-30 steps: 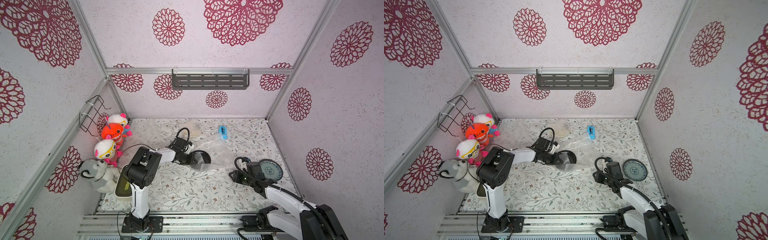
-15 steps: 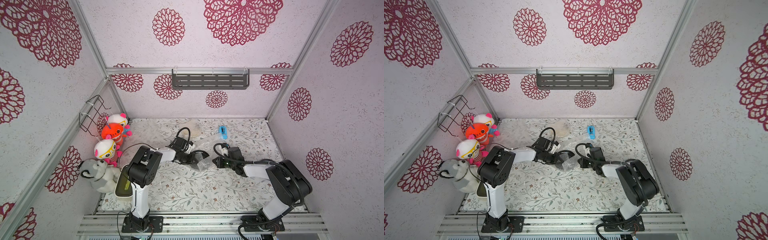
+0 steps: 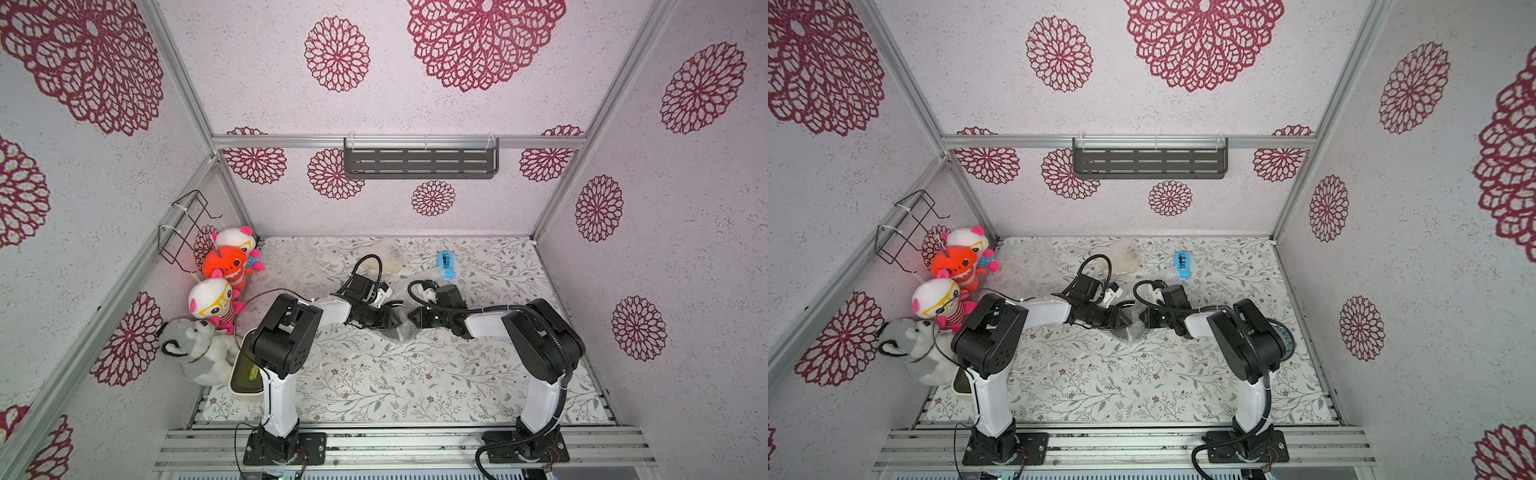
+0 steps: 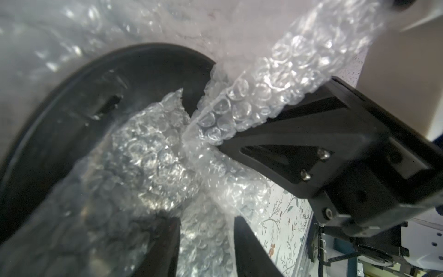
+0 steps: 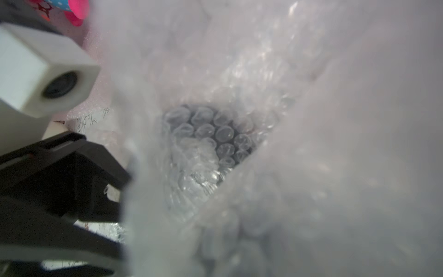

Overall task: Wrap dinner plates in bubble wrap
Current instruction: Wrap the plate in the bubble wrap.

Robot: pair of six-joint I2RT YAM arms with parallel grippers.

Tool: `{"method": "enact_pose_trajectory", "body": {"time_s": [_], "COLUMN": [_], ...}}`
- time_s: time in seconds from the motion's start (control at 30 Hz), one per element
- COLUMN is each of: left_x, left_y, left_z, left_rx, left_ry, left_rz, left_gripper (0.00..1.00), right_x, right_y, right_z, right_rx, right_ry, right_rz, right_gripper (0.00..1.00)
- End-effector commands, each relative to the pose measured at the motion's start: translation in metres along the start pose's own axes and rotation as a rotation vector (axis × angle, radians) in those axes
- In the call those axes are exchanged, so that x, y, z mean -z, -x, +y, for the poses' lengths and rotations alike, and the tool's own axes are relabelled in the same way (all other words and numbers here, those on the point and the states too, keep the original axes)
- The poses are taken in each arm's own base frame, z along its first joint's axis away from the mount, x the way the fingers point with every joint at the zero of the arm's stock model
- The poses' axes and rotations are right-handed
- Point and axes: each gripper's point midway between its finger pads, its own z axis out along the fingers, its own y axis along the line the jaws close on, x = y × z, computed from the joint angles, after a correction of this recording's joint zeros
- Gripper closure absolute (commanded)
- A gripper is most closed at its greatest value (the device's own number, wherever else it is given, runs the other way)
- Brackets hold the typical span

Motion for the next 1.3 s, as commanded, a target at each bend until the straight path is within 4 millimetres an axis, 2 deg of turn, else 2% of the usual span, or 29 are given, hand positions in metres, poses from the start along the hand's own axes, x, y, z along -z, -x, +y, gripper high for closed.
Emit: {"method": "enact_pose_trajectory", "body": {"time_s": [0.0,0.1,0.17,0.27,0.37,0.43,0.5,0.57,0.6,0.7,0.8,0.9,1.0,1.13,1.2,1.27], "left_x": [0.009,0.007,0.012,0.02,0.008,-0.002,-0.009,-0.02,-0.035,-0.053,-0.057,-0.059,-0.062,-0.057,-0.058,-0.06], "left_y": [-0.001,-0.001,0.009,0.026,0.03,0.031,0.032,0.031,0.022,0.008,-0.006,-0.017,-0.021,-0.021,-0.025,-0.028], "left_z": [-0.002,-0.003,-0.005,-0.025,-0.049,-0.06,-0.062,-0.058,-0.042,-0.011,0.019,0.041,0.05,0.049,0.051,0.051], "left_rx": [-0.013,-0.037,-0.044,-0.038,-0.027,-0.034,-0.031,-0.003,0.035,0.096,0.158,0.206,0.246,0.236,0.242,0.249], "left_ry": [0.067,0.138,0.174,0.122,0.035,0.017,0.031,0.049,0.082,0.179,0.278,0.325,0.32,0.323,0.319,0.312], "left_rz": [-0.016,-0.008,-0.054,-0.128,-0.103,-0.096,-0.104,-0.084,-0.042,0.006,0.01,0.008,0.023,0.016,0.026,0.036], "left_gripper": [0.55,0.55,0.55,0.55,0.64,0.66,0.67,0.73,0.78,0.91,0.98,1.0,1.0,1.0,1.0,1.0], "right_x": [-0.003,-0.002,-0.004,-0.006,-0.008,-0.008,-0.008,-0.009,-0.009,-0.007,0.004,0.02,0.044,0.088,0.095,0.091], "right_y": [-0.033,-0.031,-0.03,-0.031,-0.029,-0.027,-0.025,-0.023,-0.022,-0.015,0.002,0.023,0.04,0.042,0.036,0.028], "right_z": [-0.03,-0.025,-0.022,-0.021,-0.017,-0.013,-0.01,-0.008,-0.006,-0.001,0.004,0.005,-0.006,-0.05,-0.054,-0.054], "right_rx": [-0.108,-0.124,-0.135,-0.165,-0.195,-0.204,-0.212,-0.225,-0.232,-0.252,-0.246,-0.226,-0.207,-0.209,-0.124,-0.069], "right_ry": [-0.136,-0.115,-0.102,-0.094,-0.073,-0.063,-0.055,-0.047,-0.04,-0.02,-0.024,-0.018,-0.036,-0.113,-0.073,-0.029], "right_rz": [0.104,0.108,0.107,0.11,0.1,0.089,0.079,0.074,0.068,0.042,-0.013,-0.064,-0.132,-0.229,-0.231,-0.196], "right_gripper": [0.87,0.88,0.88,0.88,0.88,0.88,0.89,0.89,0.89,0.9,0.88,0.79,0.64,0.48,0.43,0.41]}}
